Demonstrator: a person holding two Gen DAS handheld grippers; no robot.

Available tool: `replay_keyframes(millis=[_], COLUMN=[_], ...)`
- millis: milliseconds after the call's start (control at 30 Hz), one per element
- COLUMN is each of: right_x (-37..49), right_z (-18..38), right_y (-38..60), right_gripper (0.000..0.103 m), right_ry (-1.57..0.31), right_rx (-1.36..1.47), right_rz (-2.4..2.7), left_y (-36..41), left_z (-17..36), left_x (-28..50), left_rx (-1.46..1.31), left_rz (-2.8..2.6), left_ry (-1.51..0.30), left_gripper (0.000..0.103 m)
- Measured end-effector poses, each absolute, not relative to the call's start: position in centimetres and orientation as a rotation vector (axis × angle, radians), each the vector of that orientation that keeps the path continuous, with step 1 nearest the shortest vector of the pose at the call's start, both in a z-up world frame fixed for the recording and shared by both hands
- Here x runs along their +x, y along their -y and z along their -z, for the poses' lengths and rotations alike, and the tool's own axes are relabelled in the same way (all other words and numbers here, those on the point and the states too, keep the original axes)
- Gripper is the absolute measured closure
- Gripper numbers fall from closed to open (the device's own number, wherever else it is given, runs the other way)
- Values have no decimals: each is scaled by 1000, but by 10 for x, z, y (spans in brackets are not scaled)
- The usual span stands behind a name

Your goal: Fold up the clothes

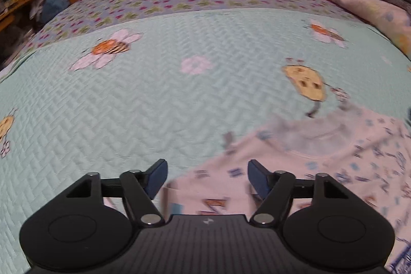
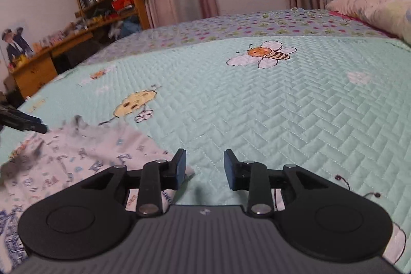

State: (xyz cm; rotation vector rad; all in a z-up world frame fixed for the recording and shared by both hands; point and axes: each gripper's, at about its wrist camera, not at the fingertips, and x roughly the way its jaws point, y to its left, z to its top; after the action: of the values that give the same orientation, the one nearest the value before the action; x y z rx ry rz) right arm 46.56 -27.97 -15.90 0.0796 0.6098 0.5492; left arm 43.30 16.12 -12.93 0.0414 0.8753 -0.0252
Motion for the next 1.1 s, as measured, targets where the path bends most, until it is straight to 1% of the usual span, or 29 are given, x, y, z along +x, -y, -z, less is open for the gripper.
replay_keyframes(millis=[67,100,133,167,200,267,333,433,567,600,633,667,700,767,867,967,1100], right_x=[467,468,468,466,465,462,462,468,485,487,488,486,479,458,416,385,367], right_z=[156,158,161,169,175,172,174,183,193,194,194,194,190,179,162,164,178], right_y=[270,262,254,244,238,248,262,274,285,286,287,287,284,274,242,213,193], right_gripper=[68,68,68,69,67,66,58,51,52,57,64,85,91,95,95,96,96], right_ry=[-606,-635,-664,-690,-711,-709,-729,-762,-837,-844,-848,-841,-809,-711,-514,-370,-228], right_rx=[86,51,2,-108,-188,-97,34,192,448,470,487,468,419,248,-123,-458,-731], right_rz=[-619,-662,-693,-676,-662,-678,-696,-708,-753,-756,-757,-744,-737,-714,-654,-611,-549], left_y=[-152,-151,-151,-154,-158,-164,-167,-169,-171,-170,-170,-170,-170,-170,-168,-166,-165], left_z=[136,144,154,158,160,160,160,162,164,164,165,165,165,164,164,163,163], left_x=[433,434,437,438,438,436,433,432,433,433,433,433,433,434,434,433,431], left_rx=[80,103,127,117,100,68,51,42,21,23,24,24,24,25,34,45,50], left_rz=[22,10,-8,-19,-28,-26,-23,-31,-43,-46,-45,-43,-43,-46,-54,-62,-66], left_ry=[-896,-921,-958,-964,-962,-964,-964,-959,-964,-963,-963,-963,-963,-964,-966,-965,-960], left_gripper=[19,17,14,9,6,7,6,4,1,1,1,1,1,1,1,1,1])
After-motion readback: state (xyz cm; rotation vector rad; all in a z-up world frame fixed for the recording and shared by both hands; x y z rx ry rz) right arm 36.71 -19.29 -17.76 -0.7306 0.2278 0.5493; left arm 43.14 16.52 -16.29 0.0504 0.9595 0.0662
